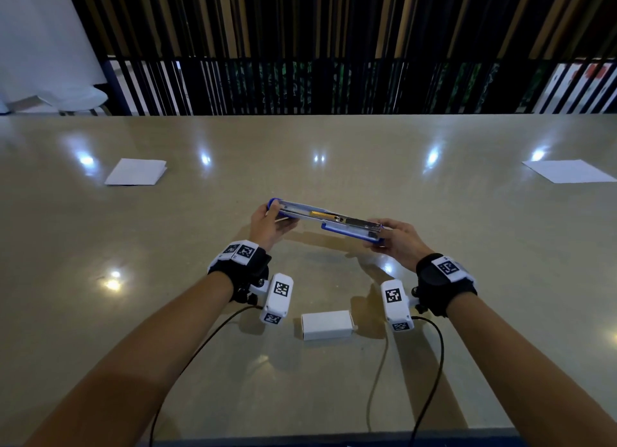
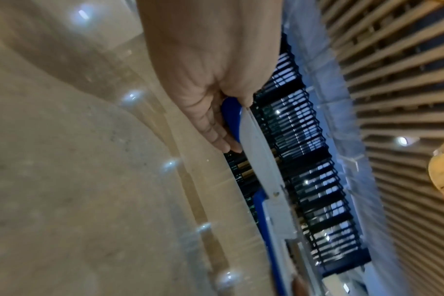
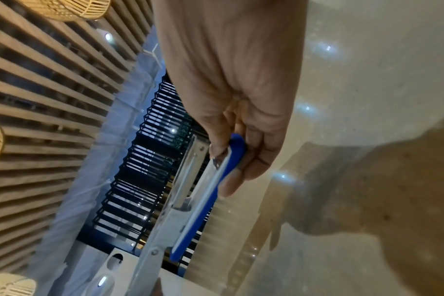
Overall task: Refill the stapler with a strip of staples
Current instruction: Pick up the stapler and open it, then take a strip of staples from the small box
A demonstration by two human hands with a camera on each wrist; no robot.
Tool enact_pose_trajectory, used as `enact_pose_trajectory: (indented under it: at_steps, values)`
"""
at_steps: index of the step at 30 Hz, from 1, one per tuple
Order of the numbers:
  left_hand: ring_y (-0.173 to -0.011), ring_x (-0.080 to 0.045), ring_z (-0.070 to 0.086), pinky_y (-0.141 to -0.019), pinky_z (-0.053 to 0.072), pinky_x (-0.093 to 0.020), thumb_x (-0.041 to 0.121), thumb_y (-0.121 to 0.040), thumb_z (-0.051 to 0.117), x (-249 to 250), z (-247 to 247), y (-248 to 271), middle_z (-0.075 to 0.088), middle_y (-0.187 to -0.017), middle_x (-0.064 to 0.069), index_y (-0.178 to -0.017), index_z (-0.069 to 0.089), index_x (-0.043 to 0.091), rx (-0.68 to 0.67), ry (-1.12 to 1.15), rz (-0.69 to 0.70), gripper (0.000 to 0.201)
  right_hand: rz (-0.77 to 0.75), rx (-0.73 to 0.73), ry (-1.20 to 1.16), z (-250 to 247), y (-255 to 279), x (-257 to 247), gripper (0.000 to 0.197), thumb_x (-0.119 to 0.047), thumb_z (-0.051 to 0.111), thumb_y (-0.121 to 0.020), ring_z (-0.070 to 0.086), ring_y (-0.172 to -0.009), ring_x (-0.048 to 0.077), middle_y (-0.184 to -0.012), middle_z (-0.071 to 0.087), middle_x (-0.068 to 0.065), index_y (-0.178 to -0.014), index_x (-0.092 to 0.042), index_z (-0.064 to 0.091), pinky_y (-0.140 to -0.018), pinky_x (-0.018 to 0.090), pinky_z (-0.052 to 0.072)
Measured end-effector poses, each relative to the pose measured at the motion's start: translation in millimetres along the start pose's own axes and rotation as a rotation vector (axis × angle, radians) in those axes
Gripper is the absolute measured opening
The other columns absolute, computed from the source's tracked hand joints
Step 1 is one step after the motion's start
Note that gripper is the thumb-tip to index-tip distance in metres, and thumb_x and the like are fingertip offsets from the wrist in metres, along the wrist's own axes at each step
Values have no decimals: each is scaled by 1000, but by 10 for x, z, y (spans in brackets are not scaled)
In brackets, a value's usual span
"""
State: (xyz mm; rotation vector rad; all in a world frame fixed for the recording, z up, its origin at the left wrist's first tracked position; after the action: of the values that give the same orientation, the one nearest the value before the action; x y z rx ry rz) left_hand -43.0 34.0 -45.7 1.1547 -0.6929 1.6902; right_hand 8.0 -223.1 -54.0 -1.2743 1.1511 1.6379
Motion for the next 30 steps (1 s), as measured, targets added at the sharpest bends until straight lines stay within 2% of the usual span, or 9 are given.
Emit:
enact_pose_trajectory:
  at_steps: [4,7,11,16,19,22,23,27,30]
  values:
    - [-73,-29,61,-53,62,-26,7,-100,42,70,36,-59,56,-83,-16,-86,53,2,27,-15,-14,18,-55,5,335,-50,-22,-27,22,5,48,-90,58,-63,17,-80,63,7,-92,-10,64,-55,23,49]
    - [-61,-26,66,-49,61,-26,7,-99,44,89,49,-110,55,-77,-14,-79,53,7,42,-78,-27,22,-222,89,622,-67,-35,-159,26,5,45,-90,57,-69,13,-83,66,8,-94,-2,70,-57,15,45]
    - [-50,-20,68,-47,60,-25,8,-99,45,37,101,-146,56,-78,-14,-78,53,7,36,-124,-56,23,-393,46,763,95,70,-288,18,-20,61,-88,58,-72,13,-82,66,1,-94,-7,71,-63,13,46]
    - [-43,-18,69,-45,59,-27,9,-100,43,-103,175,-119,54,-78,-14,-81,51,5,12,-134,-139,21,-354,-58,987,166,129,-193,24,-19,78,-74,53,-60,2,-82,68,5,-92,-5,73,-54,8,44]
    - [-58,-28,64,-40,56,-29,9,-101,42,-214,174,-64,53,-80,-14,-106,40,6,52,-110,-200,7,-315,-51,1004,139,116,-136,24,-16,77,-74,53,-59,4,-88,73,14,-93,-1,74,-52,6,45]
    - [-40,-16,67,-37,55,-26,16,-100,46,-346,90,-87,58,-86,-19,-108,38,13,108,-211,-229,13,-288,-23,1033,118,111,-132,27,-20,78,-73,51,-59,11,-84,70,16,-88,2,74,-53,10,40]
    - [-43,-15,69,-41,56,-26,19,-98,49,-357,44,-116,59,-91,-21,-106,41,13,121,-328,-206,13,-279,-17,1056,116,110,-133,30,-22,78,-73,51,-61,14,-80,67,16,-87,3,74,-52,11,37]
    - [-104,-36,61,-88,48,-40,39,-93,54,-243,-107,-167,59,-121,-18,-111,60,12,113,-1063,-141,33,-265,-13,1079,115,111,-117,31,-21,79,-72,46,-53,3,-74,62,10,-87,4,74,-49,4,42]
    - [-122,-35,47,-98,41,-40,34,-93,55,-206,-138,-123,48,-125,-12,-121,59,8,117,-1139,-172,38,-265,-13,1071,108,111,-118,30,-20,80,-71,45,-54,-3,-83,72,19,-89,4,74,-53,-2,42]
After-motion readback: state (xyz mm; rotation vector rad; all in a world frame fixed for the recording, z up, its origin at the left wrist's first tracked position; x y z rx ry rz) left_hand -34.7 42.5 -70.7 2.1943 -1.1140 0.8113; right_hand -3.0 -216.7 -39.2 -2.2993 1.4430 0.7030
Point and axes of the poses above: each hand's wrist, its own y-axis away from the middle knuckle, its own z-axis out of the palm, x = y × z, the point moved 8 cm from there along -y, towards the middle knuckle
